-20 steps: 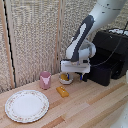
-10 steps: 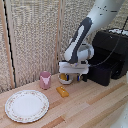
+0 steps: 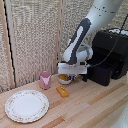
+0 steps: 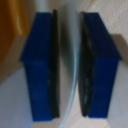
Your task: Please go towards the air fryer and gently seize its handle using your gripper. Slowly reveal the interior of the air fryer by pulling the handle outward. Head to the bowl filled with hot dogs and firmly but gently grasp it. Carefully place it inside the now-open air fryer.
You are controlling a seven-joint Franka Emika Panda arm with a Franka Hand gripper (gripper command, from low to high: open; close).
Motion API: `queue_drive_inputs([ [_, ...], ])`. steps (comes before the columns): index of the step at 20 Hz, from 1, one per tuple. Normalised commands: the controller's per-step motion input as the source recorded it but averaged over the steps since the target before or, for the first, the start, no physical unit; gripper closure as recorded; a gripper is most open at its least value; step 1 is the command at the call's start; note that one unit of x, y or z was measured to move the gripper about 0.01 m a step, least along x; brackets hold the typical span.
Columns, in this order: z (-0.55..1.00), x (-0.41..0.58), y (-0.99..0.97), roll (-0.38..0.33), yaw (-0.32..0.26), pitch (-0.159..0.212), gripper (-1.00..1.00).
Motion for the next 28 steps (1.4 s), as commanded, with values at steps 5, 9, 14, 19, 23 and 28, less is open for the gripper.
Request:
queue_drive_inputs([
  [5, 0.26, -0.076, 0.00, 0.030, -0.012, -0.058, 1.00],
  [9, 0.68, -0.011, -0.01, 0.120, -0.067, 0.007, 1.00],
  [14, 0.78, 0.043, 0.00, 0.132, -0.088, 0.004, 1.00],
  [19, 0.84, 0.167, -0.01, 0.092, -0.129, 0.000, 1.00],
  [23, 0.69, 0.247, 0.00, 0.010, -0.224, 0.000, 1.00],
  [28, 0.57, 0.298, -0.04, -0.060, -0.260, -0.014, 1.00],
])
